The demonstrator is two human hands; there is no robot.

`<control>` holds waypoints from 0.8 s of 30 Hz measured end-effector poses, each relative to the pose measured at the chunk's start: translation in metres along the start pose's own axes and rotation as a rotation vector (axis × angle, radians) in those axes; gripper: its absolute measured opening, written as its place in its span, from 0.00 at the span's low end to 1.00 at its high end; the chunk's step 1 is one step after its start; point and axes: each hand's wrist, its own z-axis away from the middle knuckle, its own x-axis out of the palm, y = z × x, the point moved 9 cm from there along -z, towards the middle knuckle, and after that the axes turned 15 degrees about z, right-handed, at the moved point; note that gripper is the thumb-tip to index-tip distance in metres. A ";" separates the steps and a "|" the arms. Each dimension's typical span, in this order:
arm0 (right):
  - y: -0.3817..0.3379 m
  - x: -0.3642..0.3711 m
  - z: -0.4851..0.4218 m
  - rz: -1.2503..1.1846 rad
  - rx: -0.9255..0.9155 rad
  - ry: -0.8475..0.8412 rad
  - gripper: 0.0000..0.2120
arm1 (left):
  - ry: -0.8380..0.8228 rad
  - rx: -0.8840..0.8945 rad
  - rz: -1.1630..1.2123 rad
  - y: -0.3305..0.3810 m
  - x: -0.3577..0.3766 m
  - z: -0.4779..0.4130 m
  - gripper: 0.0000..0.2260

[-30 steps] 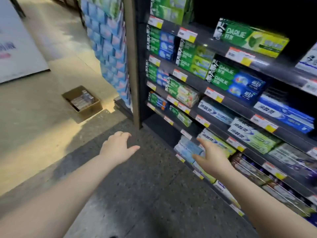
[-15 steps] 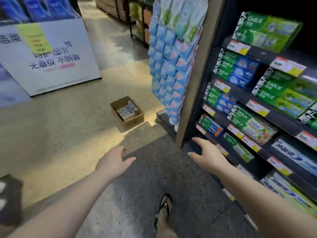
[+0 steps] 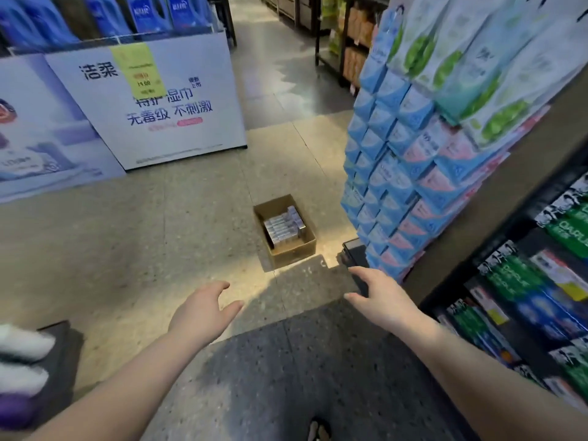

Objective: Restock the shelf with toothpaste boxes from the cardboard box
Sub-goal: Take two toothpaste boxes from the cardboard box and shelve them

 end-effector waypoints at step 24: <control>-0.090 -0.009 -0.382 -0.179 0.206 -0.028 0.26 | -0.210 0.041 -0.101 -0.014 -0.066 -0.427 0.24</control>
